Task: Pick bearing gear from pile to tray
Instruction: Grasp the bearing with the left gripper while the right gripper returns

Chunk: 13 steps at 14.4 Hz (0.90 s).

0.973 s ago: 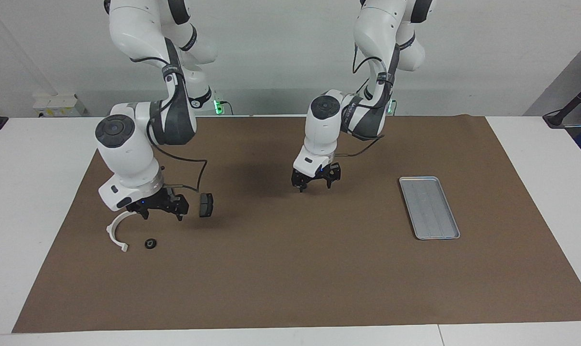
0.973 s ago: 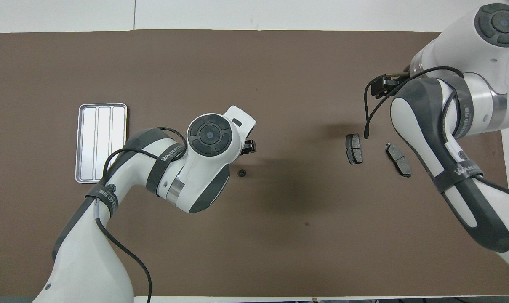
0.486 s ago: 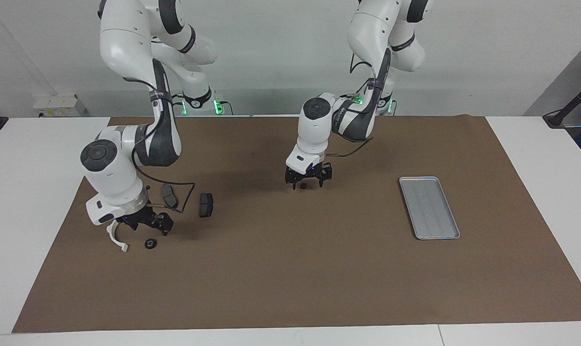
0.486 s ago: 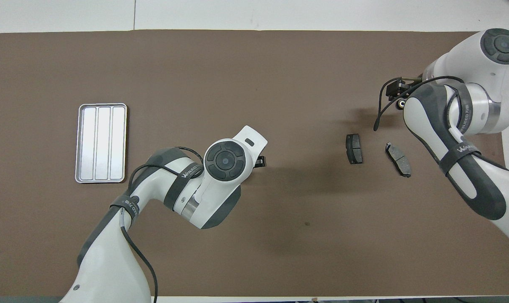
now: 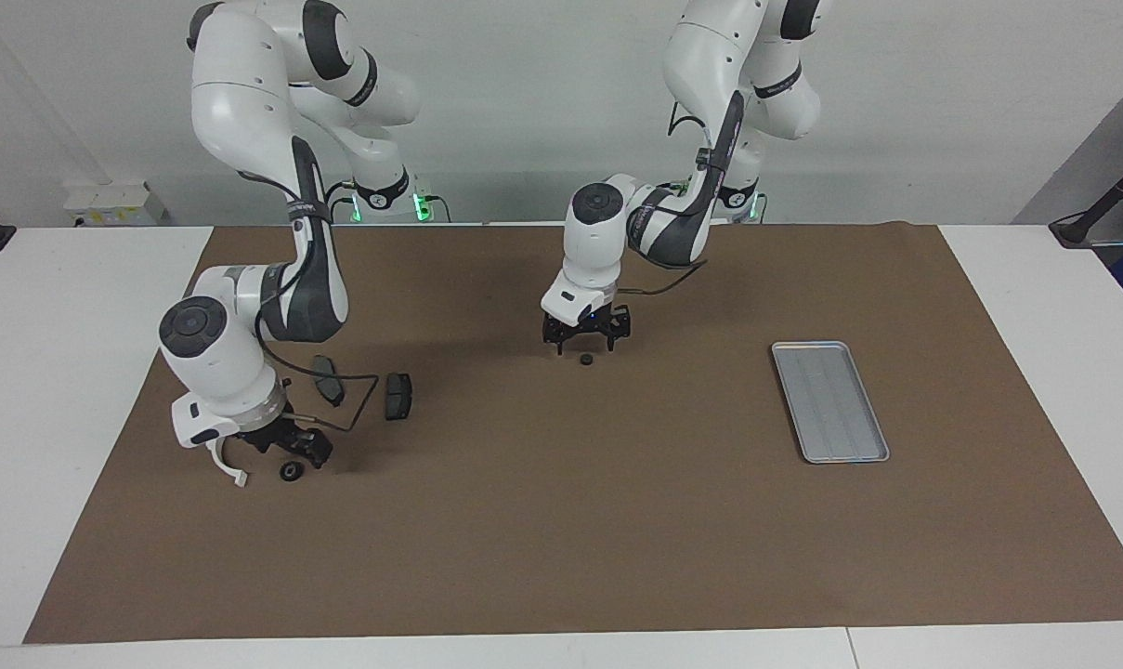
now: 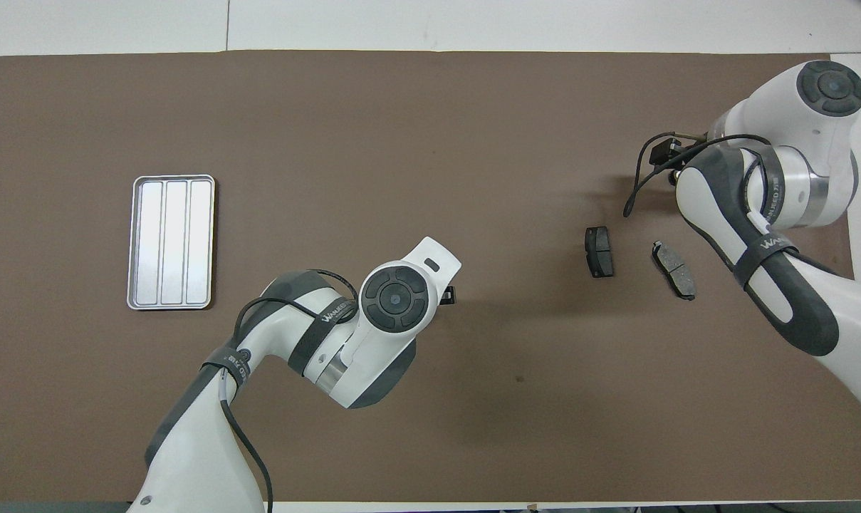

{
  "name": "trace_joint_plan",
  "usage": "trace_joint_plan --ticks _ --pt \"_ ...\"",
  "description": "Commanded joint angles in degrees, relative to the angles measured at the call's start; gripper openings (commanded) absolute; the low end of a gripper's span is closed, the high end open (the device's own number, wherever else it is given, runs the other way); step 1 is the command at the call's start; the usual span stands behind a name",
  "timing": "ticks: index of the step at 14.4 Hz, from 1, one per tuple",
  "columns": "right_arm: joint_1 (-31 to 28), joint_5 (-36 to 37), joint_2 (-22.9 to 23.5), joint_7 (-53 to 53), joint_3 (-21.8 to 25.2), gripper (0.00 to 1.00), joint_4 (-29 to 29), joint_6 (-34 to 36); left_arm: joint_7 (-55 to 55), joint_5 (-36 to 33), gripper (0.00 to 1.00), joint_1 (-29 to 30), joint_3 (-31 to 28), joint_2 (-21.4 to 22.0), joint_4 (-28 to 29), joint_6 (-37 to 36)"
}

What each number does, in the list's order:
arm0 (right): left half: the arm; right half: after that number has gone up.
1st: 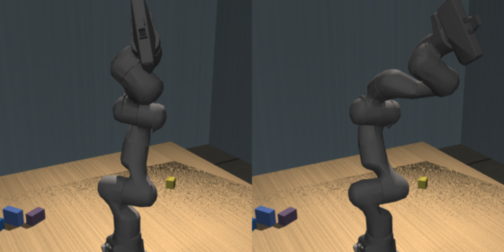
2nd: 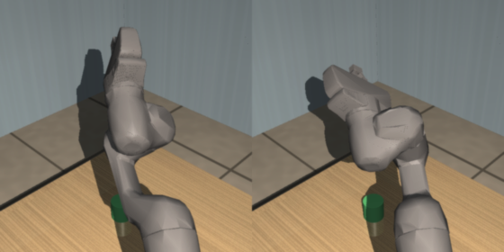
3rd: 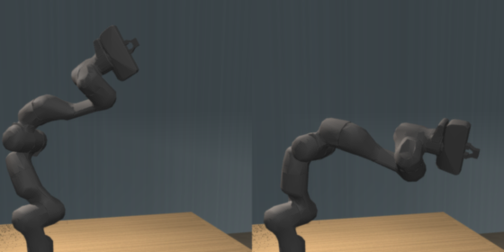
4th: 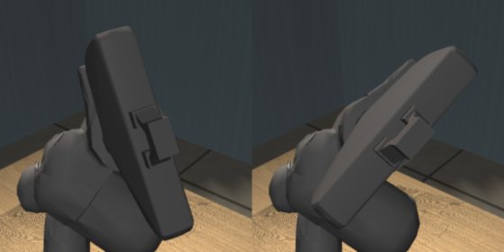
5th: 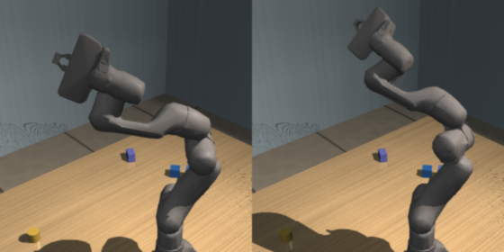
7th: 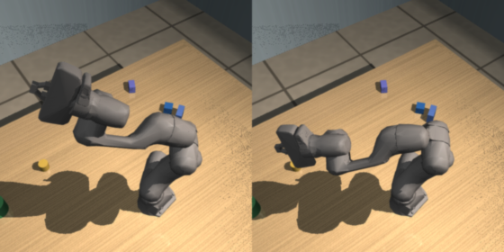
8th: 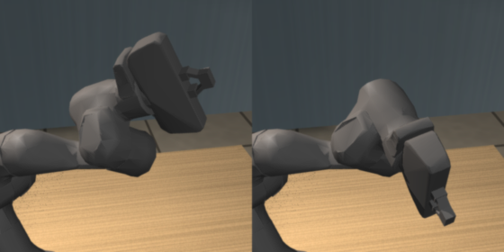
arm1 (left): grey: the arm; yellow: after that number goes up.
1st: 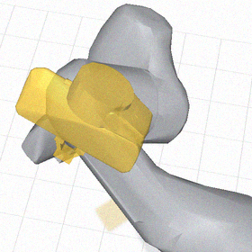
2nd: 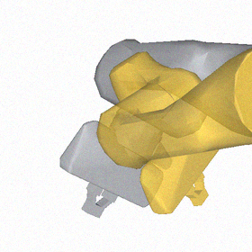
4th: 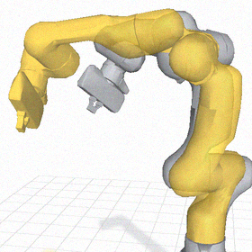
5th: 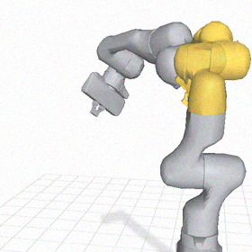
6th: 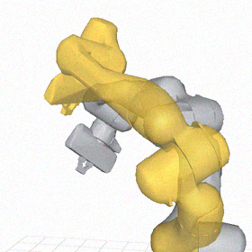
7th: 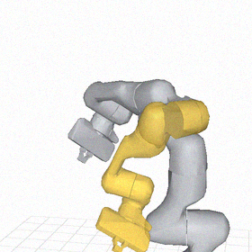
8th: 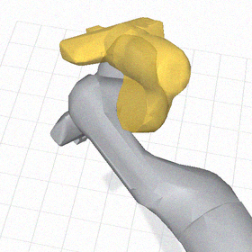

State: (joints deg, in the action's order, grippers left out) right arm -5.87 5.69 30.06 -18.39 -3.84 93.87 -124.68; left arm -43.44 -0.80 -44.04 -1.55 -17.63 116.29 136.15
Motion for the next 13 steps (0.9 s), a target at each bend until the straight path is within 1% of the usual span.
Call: trace_joint_plan --ticks 1,3,6,10,13 --pt "-0.98 1.08 0.70 -1.82 -0.73 1.00 0.26 -1.17 -0.07 0.27 1.00 -0.88 -0.91 2.78 4.12 1.93" --pt "-0.98 1.26 1.14 -2.18 -0.73 0.99 0.27 -1.44 0.11 0.09 1.00 -0.88 -1.00 2.78 4.03 2.10" --pt "-1.60 1.61 2.10 -2.00 -0.73 0.95 0.62 -3.37 0.11 -0.70 0.95 -0.70 -1.17 2.34 3.77 2.10" --pt "-1.69 2.14 2.63 -1.92 -0.73 0.94 0.53 -5.21 0.11 -1.66 0.95 -0.09 -1.26 1.90 2.98 3.59" --pt "-1.78 2.14 2.99 -2.09 -0.73 0.93 0.62 -5.48 0.20 -2.28 0.95 0.00 -1.26 0.85 1.23 3.68"
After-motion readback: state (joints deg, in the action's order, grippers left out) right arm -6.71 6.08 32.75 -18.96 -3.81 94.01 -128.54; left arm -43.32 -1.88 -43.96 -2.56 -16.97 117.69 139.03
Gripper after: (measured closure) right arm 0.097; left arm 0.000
